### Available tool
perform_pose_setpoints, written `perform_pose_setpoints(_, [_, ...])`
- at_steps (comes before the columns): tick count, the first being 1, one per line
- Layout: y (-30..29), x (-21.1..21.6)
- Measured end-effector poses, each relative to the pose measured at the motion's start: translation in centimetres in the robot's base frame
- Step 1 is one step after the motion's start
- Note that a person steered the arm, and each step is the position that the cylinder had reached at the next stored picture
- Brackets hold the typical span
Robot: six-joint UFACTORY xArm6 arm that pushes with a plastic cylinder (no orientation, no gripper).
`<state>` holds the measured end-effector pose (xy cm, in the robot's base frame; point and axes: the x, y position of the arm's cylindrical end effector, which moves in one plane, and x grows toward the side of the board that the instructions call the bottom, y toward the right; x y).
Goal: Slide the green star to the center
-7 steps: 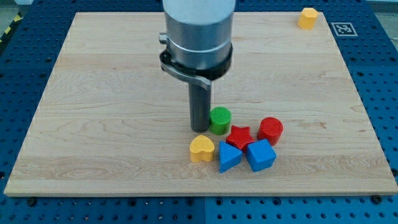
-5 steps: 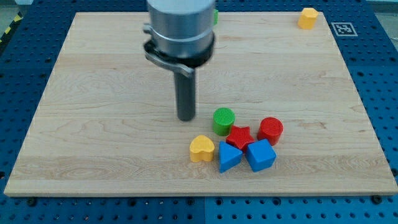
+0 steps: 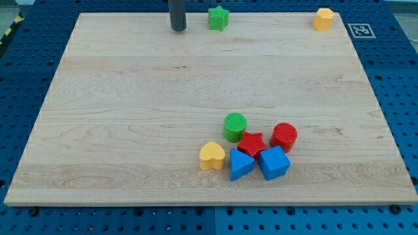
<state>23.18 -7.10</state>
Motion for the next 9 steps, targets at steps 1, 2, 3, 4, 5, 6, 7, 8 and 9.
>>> perform_pose_setpoints(1, [0.1, -4.0])
perform_pose_setpoints(2, [1.9, -3.9])
perform_pose_setpoints(3, [8.2, -3.8])
perform_pose_setpoints(4, [12.4, -3.7])
perform_pose_setpoints(5, [12.5, -2.4])
perform_pose_setpoints(6, [12.5, 0.4])
perform_pose_setpoints(7, [12.5, 2.9])
perform_pose_setpoints(8, [12.3, 2.6])
perform_pose_setpoints(9, [10.6, 1.7])
